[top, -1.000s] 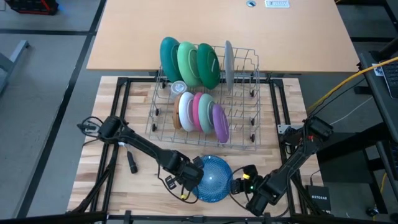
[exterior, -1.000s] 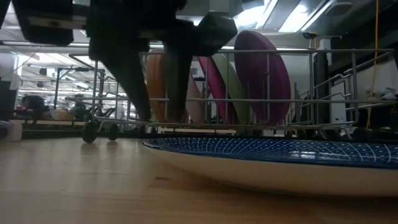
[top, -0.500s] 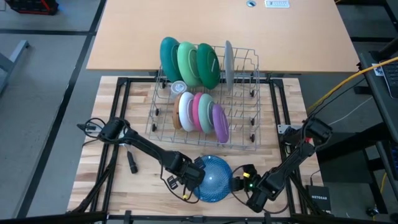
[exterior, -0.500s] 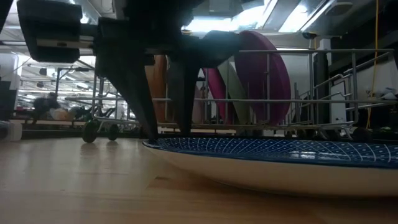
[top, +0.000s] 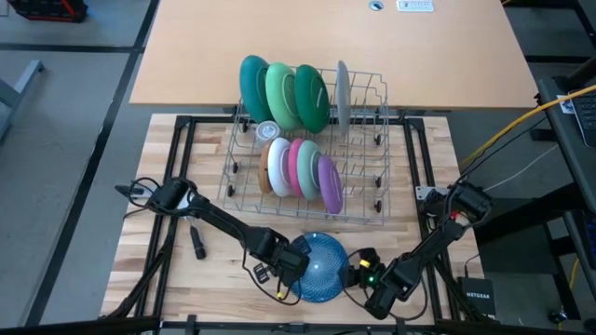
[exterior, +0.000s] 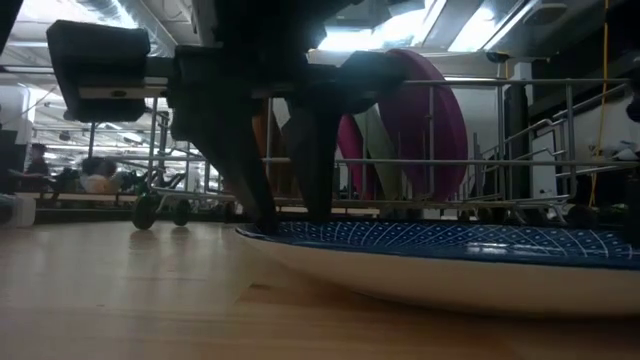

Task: Sort dishes
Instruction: Put the dark blue plate in the dish rack

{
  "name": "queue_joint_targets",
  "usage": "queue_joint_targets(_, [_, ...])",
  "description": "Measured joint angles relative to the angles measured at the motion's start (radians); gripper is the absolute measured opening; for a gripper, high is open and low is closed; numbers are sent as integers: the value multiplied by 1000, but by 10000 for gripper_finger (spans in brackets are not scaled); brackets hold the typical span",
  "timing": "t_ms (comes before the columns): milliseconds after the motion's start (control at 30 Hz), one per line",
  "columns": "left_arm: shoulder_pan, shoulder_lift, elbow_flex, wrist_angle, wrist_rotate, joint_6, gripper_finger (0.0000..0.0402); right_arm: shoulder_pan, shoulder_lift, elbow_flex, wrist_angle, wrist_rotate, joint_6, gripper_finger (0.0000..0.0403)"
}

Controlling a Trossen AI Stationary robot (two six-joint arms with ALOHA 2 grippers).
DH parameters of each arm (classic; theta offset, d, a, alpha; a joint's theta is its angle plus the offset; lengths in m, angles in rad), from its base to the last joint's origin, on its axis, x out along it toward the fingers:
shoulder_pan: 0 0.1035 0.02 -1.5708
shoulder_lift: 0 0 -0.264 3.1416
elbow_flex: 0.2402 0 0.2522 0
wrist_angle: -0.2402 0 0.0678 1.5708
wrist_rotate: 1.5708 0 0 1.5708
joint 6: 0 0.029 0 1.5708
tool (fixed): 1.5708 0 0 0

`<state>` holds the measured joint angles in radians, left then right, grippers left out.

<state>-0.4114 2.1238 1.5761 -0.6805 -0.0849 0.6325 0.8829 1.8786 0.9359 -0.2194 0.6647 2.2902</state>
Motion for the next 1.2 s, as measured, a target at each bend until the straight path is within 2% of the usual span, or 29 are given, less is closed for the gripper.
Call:
queue_joint_targets(233, [0,7,-2,25,-1,10,125,0,3,-1,110,61,-50,144])
queue_joint_targets(400, [1,16,-2,58,-4,13,125,-3,2,0,218,152,-104,144])
queue_joint_targets(500, [1,30,0,67,-5,11,125,-14,2,0,270,160,-153,144])
queue_joint_targets(1000, [1,67,0,88,-14,4,125,-144,2,-3,331,-13,-326,142])
queue_joint_targets(1200, [0,64,0,84,-21,-3,125,-157,1,-3,344,-83,-349,87])
